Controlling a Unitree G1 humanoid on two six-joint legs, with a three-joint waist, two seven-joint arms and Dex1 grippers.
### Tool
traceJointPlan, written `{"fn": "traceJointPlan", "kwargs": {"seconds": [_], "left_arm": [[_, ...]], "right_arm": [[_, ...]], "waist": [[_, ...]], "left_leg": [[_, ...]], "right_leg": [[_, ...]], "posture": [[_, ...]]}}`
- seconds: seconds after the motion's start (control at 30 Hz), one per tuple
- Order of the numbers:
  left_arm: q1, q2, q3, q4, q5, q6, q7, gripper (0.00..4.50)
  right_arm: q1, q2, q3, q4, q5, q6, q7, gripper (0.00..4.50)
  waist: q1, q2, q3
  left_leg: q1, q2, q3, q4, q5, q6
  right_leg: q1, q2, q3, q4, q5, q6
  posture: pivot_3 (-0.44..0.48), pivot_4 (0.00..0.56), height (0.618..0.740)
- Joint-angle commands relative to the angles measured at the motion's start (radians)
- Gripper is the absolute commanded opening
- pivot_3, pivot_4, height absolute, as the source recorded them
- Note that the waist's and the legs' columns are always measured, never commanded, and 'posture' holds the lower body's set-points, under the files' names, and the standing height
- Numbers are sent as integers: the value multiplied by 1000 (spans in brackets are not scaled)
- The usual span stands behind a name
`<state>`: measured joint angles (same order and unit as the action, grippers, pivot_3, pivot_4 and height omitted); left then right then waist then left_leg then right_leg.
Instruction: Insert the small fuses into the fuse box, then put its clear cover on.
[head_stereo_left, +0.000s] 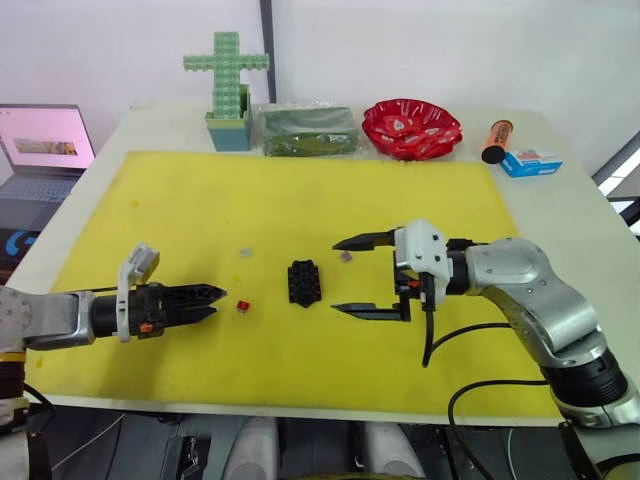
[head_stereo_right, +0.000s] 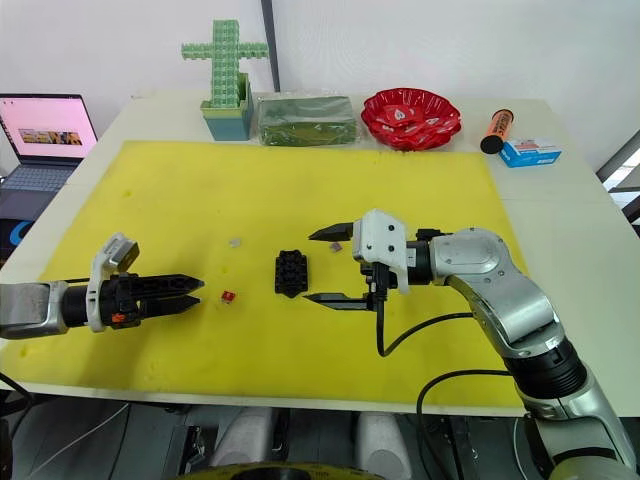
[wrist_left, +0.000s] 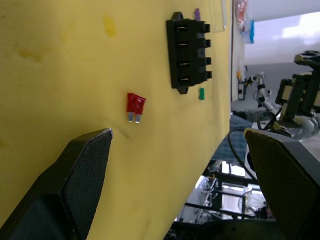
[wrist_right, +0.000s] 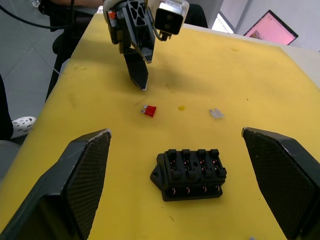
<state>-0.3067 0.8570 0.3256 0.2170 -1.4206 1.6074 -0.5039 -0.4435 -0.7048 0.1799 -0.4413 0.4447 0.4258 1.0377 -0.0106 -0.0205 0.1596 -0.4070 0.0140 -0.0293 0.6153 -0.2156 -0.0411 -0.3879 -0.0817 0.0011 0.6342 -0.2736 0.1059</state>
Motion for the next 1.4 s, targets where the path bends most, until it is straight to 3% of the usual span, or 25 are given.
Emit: {"fn": "traceJointPlan", "kwargs": {"seconds": [0.03, 0.23, 0.97, 1.4], "left_arm": [[13, -26, 23, -18, -21, 7, 31, 4439], [0, -94, 35, 9, -18, 7, 80, 4439], [-65, -176, -28, 43, 12, 7, 138, 4439], [-79, -217, -49, 63, 183, -6, 2, 4439]], "right_arm": [[7, -4, -30, -61, 17, 8, -13, 4455], [-3, -2, -35, -99, 45, 62, -29, 4455], [-14, -7, -36, -93, 48, 79, -25, 4455], [-4, -5, -46, -95, 58, 85, -30, 4455]], "waist": [[0, -1, 0], [2, -1, -1], [23, -1, -1], [25, 1, -3]], "left_leg": [[0, 0, 0, 0, 0, 0], [0, 0, 0, 0, 0, 0], [0, -2, 0, 0, 0, 0], [0, -3, 0, 0, 0, 0]], "right_leg": [[0, 0, 0, 0, 0, 0], [0, 0, 0, 0, 0, 0], [1, -2, 0, -1, -2, -3], [3, -3, 0, -3, -2, -4]], "posture": [[0, 150, 740], [0, 150, 740], [0, 150, 740], [0, 150, 740]]}}
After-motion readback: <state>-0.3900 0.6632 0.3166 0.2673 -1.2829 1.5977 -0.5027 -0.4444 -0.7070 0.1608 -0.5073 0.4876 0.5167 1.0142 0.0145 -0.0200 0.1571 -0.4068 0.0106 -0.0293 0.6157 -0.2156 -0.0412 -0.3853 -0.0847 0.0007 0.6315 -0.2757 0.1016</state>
